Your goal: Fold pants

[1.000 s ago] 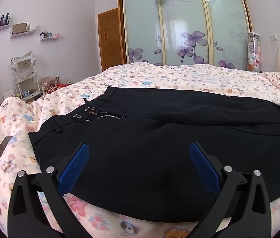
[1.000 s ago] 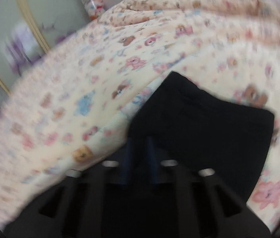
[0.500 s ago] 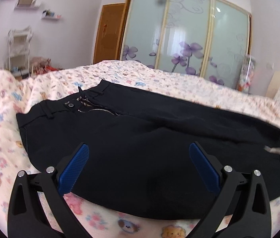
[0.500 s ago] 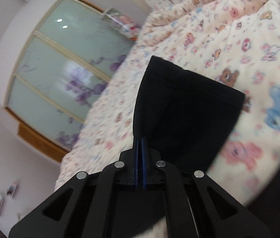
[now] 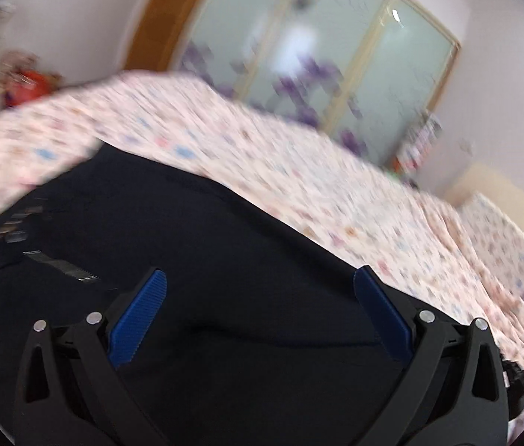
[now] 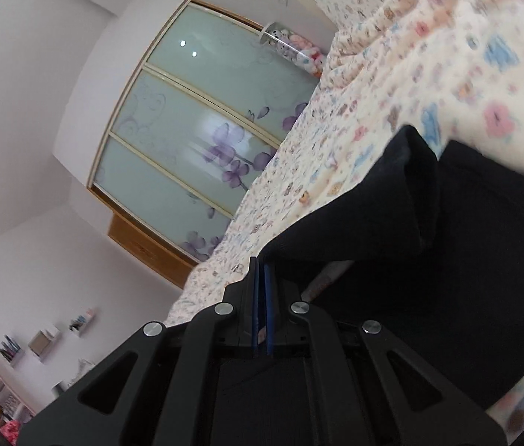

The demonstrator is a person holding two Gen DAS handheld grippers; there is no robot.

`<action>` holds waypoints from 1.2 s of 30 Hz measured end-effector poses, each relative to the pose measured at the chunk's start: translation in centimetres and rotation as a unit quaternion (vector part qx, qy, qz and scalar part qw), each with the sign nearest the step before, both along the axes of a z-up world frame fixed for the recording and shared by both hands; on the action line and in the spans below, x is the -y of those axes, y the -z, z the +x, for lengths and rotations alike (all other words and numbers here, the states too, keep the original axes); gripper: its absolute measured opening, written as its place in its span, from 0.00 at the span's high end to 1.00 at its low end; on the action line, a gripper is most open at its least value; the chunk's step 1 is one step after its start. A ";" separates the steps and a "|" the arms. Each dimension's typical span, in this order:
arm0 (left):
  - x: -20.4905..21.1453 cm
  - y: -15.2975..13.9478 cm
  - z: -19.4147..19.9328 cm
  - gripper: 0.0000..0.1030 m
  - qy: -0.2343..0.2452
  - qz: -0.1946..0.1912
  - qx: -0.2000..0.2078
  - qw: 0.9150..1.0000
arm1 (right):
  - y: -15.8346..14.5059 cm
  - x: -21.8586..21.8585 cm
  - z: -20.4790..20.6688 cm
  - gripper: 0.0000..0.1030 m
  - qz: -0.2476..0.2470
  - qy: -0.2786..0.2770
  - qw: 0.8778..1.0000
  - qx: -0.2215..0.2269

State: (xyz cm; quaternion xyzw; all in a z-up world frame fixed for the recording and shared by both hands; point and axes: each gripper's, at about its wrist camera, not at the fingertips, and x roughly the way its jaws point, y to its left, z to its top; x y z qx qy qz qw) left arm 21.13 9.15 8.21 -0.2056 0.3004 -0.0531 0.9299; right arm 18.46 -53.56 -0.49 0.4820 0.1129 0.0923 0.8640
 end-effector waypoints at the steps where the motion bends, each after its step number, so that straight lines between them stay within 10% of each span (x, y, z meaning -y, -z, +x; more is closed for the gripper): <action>1: 0.3 0.3 1.4 0.02 0.003 -0.007 -0.014 1.000 | 0.6 0.0 0.2 0.98 0.016 -0.006 1.000 -0.001; 5: 1.1 2.4 8.4 0.02 0.028 -0.095 -0.082 0.992 | 0.7 0.2 0.5 0.98 0.006 -0.018 1.000 0.001; 18: 1.6 7.2 17.9 0.20 -0.047 -0.173 -0.135 0.974 | 0.2 0.4 -1.6 0.98 0.017 -0.030 0.999 0.041; 22: 0.7 7.5 19.5 0.41 -0.090 -0.195 -0.112 0.970 | 0.2 0.4 -2.1 0.98 0.021 -0.032 0.998 0.051; 25: 0.2 7.7 20.7 0.92 -0.100 -0.173 -0.120 0.972 | 0.4 0.5 -2.0 0.98 0.025 -0.035 0.998 0.052; 36: -1.4 4.1 10.6 0.99 -0.105 -0.164 -0.037 0.980 | 1.3 2.2 -2.3 0.98 0.046 -0.011 0.997 0.064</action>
